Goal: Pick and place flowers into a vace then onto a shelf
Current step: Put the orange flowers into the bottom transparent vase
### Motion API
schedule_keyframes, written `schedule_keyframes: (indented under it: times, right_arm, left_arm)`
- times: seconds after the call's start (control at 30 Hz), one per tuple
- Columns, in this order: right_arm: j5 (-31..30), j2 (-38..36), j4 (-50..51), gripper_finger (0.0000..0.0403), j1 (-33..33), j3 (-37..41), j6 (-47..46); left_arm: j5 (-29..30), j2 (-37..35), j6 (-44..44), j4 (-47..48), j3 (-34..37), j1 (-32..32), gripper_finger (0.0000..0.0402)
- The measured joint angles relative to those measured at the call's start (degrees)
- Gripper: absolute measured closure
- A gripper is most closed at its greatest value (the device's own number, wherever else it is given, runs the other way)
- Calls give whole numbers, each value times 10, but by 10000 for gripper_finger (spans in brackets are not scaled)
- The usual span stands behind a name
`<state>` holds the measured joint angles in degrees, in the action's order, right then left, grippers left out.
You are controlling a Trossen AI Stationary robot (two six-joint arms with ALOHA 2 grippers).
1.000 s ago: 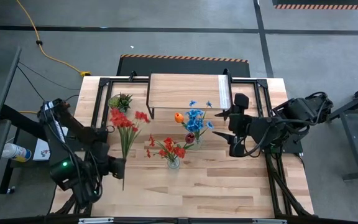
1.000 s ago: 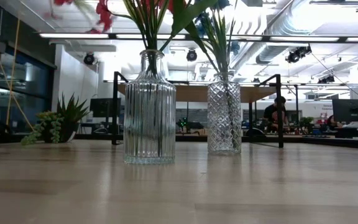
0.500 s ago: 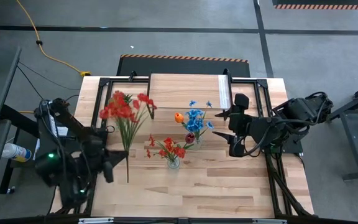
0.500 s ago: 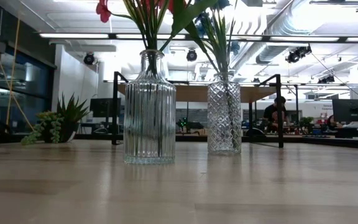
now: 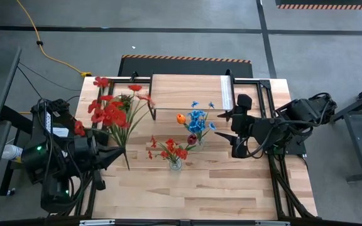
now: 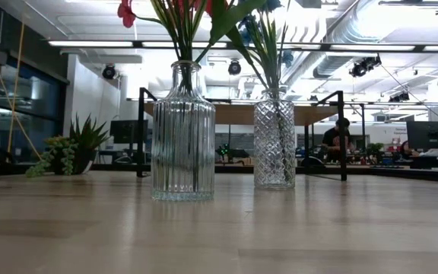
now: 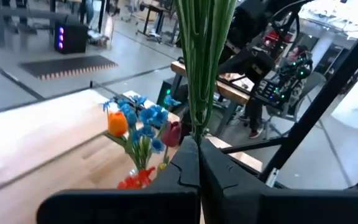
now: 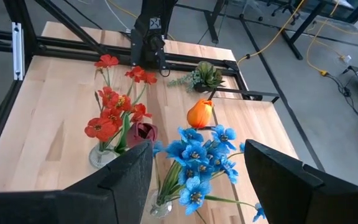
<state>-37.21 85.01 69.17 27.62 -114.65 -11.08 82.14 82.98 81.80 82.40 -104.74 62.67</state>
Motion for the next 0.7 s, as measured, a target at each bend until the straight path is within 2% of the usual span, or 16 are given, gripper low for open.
schedule_keyframes:
  times: [0.4, 0.7]
  right_arm:
    - [-6, 0, -3, 158, 0, 0, 9]
    - [-6, 0, -5, 158, 0, 0, 10]
  left_arm:
    - [31, 0, -28, -7, 4, 0, 376]
    - [33, 23, -112, -120, 4, 0, 377]
